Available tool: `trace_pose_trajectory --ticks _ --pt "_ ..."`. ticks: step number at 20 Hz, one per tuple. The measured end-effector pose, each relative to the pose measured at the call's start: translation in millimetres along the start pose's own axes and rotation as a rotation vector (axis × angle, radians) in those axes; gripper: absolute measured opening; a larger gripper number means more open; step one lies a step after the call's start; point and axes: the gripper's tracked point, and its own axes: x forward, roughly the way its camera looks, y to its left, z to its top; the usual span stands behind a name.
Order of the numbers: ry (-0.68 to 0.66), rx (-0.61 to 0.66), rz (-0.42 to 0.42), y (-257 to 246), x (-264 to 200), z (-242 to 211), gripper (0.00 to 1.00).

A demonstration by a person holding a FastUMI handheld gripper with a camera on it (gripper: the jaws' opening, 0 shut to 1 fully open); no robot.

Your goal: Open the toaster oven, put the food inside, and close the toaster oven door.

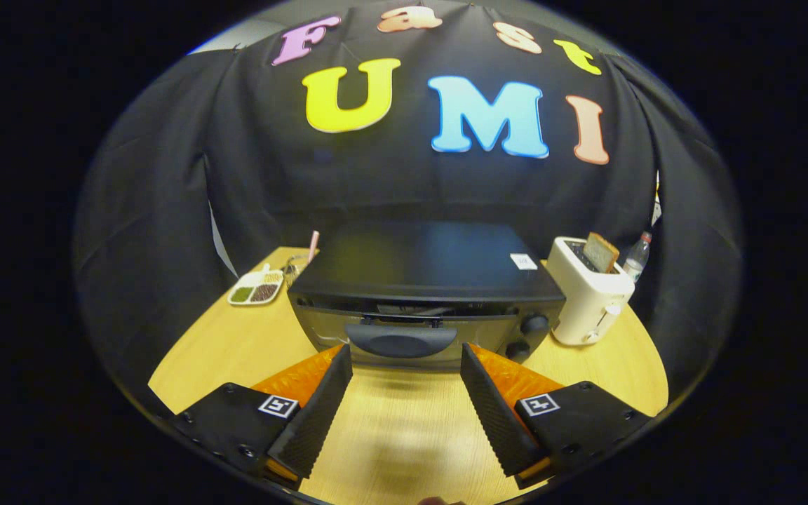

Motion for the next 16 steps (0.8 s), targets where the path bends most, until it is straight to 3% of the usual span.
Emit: trace_pose_trajectory --ticks 8,12,16 --pt "-0.295 -0.022 0.016 -40.2 -71.4 89.7 0.99" --pt "-0.368 -0.090 -0.083 -92.8 -108.1 103.0 1.00" --pt "-0.349 -0.060 -0.185 -150.0 -121.7 84.2 1.00"
